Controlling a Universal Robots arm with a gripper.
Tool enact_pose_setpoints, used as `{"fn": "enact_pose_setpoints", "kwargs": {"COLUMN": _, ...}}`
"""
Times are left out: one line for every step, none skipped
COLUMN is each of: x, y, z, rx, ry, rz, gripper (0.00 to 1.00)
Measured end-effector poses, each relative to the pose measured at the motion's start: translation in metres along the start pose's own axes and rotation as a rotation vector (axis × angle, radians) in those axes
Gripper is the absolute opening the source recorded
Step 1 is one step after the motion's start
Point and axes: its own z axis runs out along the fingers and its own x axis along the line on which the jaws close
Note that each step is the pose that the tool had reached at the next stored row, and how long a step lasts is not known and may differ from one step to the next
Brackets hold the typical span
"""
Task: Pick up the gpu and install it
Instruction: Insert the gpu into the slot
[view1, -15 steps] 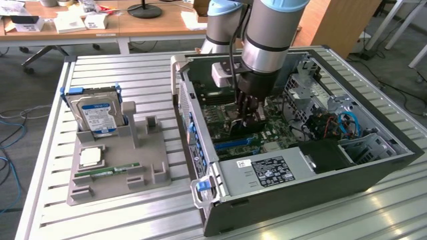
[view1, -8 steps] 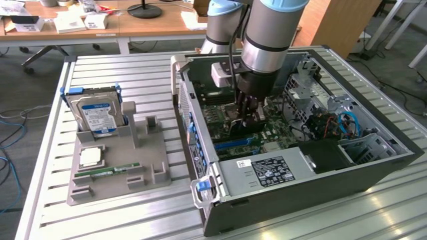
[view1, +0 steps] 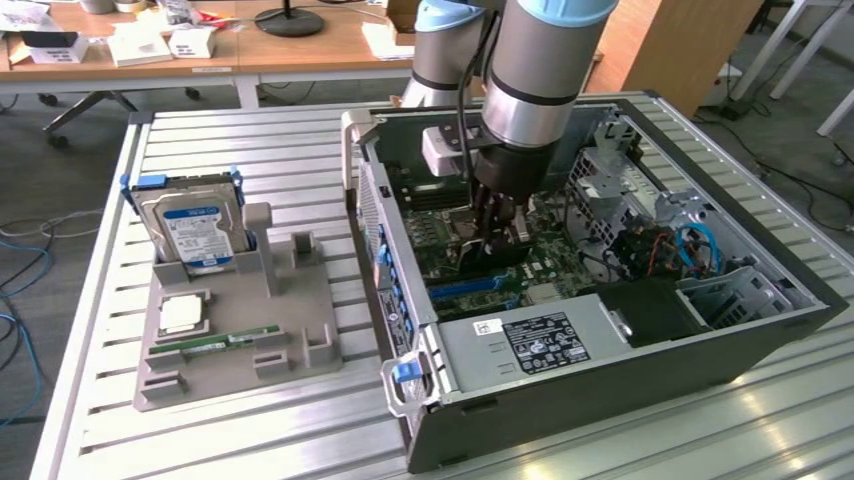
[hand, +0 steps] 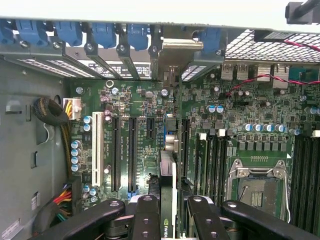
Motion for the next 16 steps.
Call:
{"fn": "enact_pose_setpoints", "kwargs": {"x": 0.0, "y": 0.0, "z": 0.0, "rx": 0.0, "ry": 0.0, "rz": 0.0, "gripper": 0.26}}
{"fn": "enact_pose_setpoints", "kwargs": {"x": 0.0, "y": 0.0, "z": 0.0, "rx": 0.0, "ry": 0.0, "rz": 0.0, "gripper": 0.26}}
{"fn": "enact_pose_setpoints", "kwargs": {"x": 0.0, "y": 0.0, "z": 0.0002, "rx": 0.0, "ry": 0.0, "rz": 0.0, "gripper": 0.26}}
{"fn": "enact_pose_setpoints", "kwargs": {"x": 0.0, "y": 0.0001, "z": 0.0004, "rx": 0.0001, "ry": -0.0002, "rz": 0.0, "gripper": 0.26}}
{"fn": "enact_pose_setpoints", "kwargs": {"x": 0.0, "y": 0.0001, "z": 0.0007, "rx": 0.0001, "ry": -0.0003, "rz": 0.0, "gripper": 0.26}}
{"fn": "enact_pose_setpoints", "kwargs": {"x": 0.0, "y": 0.0002, "z": 0.001, "rx": 0.0001, "ry": -0.0002, "rz": 0.0, "gripper": 0.26}}
{"fn": "enact_pose_setpoints", "kwargs": {"x": 0.0, "y": 0.0002, "z": 0.0013, "rx": 0.0, "ry": 0.0, "rz": 0.0, "gripper": 0.26}}
{"fn": "enact_pose_setpoints", "kwargs": {"x": 0.0, "y": 0.0003, "z": 0.0017, "rx": 0.0, "ry": 0.0, "rz": 0.0, "gripper": 0.26}}
{"fn": "enact_pose_setpoints", "kwargs": {"x": 0.0, "y": 0.0003, "z": 0.0021, "rx": 0.0, "ry": 0.0, "rz": 0.0, "gripper": 0.26}}
{"fn": "enact_pose_setpoints", "kwargs": {"x": 0.0001, "y": 0.0003, "z": 0.0025, "rx": 0.0, "ry": 0.0, "rz": 0.0, "gripper": 0.26}}
{"fn": "enact_pose_setpoints", "kwargs": {"x": 0.0001, "y": 0.0003, "z": 0.0027, "rx": -0.0001, "ry": 0.0001, "rz": 0.0, "gripper": 0.26}}
{"fn": "enact_pose_setpoints", "kwargs": {"x": 0.0001, "y": 0.0003, "z": 0.0029, "rx": -0.0001, "ry": 0.0001, "rz": 0.0, "gripper": 0.26}}
{"fn": "enact_pose_setpoints", "kwargs": {"x": 0.0001, "y": 0.0003, "z": 0.0032, "rx": -0.0001, "ry": 0.0001, "rz": 0.0, "gripper": 0.26}}
{"fn": "enact_pose_setpoints", "kwargs": {"x": 0.0001, "y": 0.0003, "z": 0.0035, "rx": 0.0, "ry": 0.0, "rz": 0.0, "gripper": 0.26}}
{"fn": "enact_pose_setpoints", "kwargs": {"x": 0.0001, "y": 0.0003, "z": 0.0038, "rx": 0.0, "ry": 0.0, "rz": 0.0, "gripper": 0.26}}
{"fn": "enact_pose_setpoints", "kwargs": {"x": 0.0001, "y": 0.0003, "z": 0.0042, "rx": 0.0, "ry": -0.0001, "rz": 0.0, "gripper": 0.26}}
